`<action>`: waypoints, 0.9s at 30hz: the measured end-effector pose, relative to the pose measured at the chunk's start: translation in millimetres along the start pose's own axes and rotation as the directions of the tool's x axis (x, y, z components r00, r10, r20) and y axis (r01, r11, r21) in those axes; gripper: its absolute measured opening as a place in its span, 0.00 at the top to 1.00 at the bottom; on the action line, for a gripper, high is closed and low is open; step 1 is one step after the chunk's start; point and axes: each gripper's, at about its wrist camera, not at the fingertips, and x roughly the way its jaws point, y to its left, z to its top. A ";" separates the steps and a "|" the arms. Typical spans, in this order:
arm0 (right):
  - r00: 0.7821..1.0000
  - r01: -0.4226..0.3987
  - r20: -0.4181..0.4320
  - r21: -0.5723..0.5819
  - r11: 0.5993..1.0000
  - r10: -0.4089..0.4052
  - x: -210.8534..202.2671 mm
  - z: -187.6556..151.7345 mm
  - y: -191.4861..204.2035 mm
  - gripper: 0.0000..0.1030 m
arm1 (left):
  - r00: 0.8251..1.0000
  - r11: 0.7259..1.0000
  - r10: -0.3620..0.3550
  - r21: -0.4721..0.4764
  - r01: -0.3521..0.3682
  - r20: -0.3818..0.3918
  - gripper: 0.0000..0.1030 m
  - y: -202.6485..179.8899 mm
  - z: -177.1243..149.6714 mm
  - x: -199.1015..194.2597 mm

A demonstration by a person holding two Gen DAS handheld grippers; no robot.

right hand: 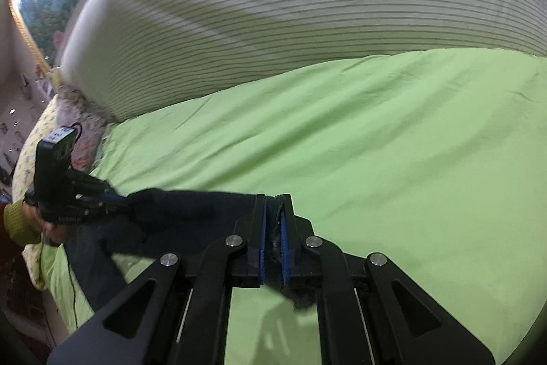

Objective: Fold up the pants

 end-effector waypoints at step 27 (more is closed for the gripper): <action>0.973 0.099 -0.192 -0.147 0.984 -0.127 -53.9 -169.9 48.9 0.93 | 0.986 0.985 -0.164 -0.059 0.165 0.027 0.94 -84.5 -153.0 -47.5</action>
